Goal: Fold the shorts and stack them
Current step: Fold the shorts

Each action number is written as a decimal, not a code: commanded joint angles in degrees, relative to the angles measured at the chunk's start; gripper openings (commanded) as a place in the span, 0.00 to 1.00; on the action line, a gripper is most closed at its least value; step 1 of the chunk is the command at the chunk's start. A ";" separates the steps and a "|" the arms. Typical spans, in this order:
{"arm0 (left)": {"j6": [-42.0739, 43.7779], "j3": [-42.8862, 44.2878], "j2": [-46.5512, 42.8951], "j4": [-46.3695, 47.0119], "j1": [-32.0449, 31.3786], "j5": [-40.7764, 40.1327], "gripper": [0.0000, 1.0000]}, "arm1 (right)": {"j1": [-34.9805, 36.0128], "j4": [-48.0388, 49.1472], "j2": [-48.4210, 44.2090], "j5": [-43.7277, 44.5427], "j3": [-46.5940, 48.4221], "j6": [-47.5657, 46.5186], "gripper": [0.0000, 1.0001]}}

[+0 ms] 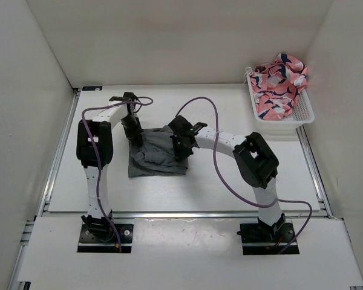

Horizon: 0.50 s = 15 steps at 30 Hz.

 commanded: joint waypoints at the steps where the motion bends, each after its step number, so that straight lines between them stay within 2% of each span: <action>1: 0.17 3.88 1.36 0.49 0.09 0.35 0.10 | -0.09 -1.20 -0.50 -0.40 2.82 0.04 0.04; 4: 0.79 6.25 1.03 -1.78 0.09 -0.35 0.10 | -0.09 -1.73 -5.40 2.49 2.13 -0.48 0.09; 6: 1.41 7.31 -1.08 -3.28 0.09 -1.05 0.10 | -0.09 -2.25 -11.28 8.26 0.20 -0.48 0.41; 7: 1.93 8.01 -3.70 -3.98 0.09 -1.58 0.15 | -0.09 -2.78 -13.40 10.39 -0.51 -1.01 0.60; 8: 2.46 9.50 -5.21 -4.68 -0.51 -1.58 0.20 | -0.09 -3.30 -15.51 12.32 -1.39 -1.01 0.90; 9: 3.34 10.12 -6.79 -6.17 -0.52 -2.11 0.27 | -0.09 -3.83 -19.89 14.35 -2.09 -1.01 0.98; 10: 3.34 10.13 -8.46 -6.71 -0.52 -2.11 0.33 | -0.09 -4.36 -22.19 16.71 -3.84 -1.01 1.00; 11: 3.95 10.65 -12.04 -6.71 -0.52 -2.11 0.47 | -0.79 -5.06 -26.65 20.91 -4.90 -1.01 1.00; 12: 4.57 10.66 -13.91 -7.50 -0.52 -2.11 0.53 | -0.80 -5.76 -28.96 23.22 -5.87 -1.01 1.00; 13: 4.57 10.66 -15.58 -8.11 -0.52 -2.11 0.57 | -1.49 -5.77 -31.24 24.98 -8.14 -0.40 1.00; 15: 5.80 8.20 -21.02 -8.12 0.01 -2.11 0.58 | -3.60 -8.31 -37.40 29.37 -10.26 -0.40 1.00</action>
